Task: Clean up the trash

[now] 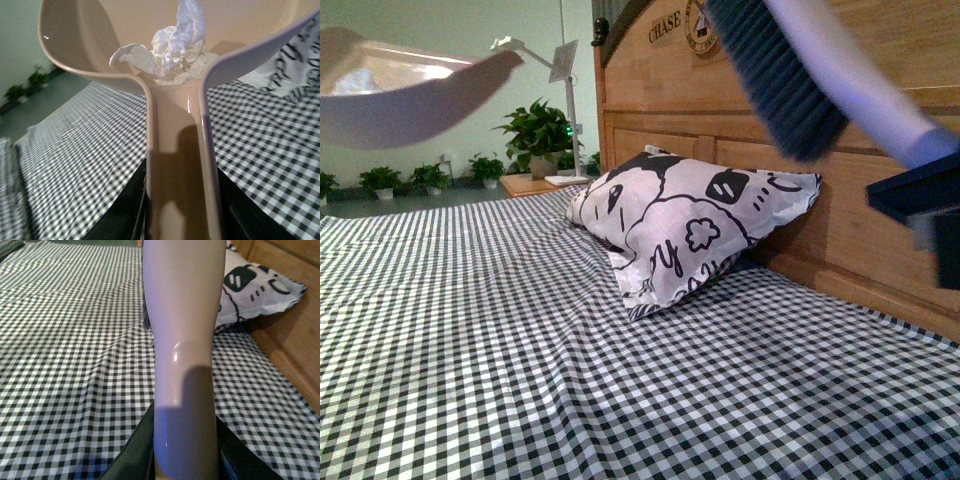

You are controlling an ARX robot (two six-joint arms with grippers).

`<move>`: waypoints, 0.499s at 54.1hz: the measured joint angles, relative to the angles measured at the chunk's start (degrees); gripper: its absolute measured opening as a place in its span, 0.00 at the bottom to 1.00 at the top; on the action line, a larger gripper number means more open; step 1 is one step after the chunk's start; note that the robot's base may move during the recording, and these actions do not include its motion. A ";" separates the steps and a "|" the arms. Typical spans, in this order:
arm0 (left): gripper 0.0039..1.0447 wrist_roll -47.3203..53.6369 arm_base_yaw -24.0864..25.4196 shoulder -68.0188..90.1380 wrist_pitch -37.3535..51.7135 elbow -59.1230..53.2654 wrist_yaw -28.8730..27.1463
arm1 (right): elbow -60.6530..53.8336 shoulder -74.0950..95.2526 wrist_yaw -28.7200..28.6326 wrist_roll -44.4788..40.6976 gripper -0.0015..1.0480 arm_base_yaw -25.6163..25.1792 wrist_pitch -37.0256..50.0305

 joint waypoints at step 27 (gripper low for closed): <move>0.27 -18.10 -7.17 -25.68 -5.25 -12.15 -23.61 | -12.11 -34.86 10.54 -3.50 0.19 7.02 -8.66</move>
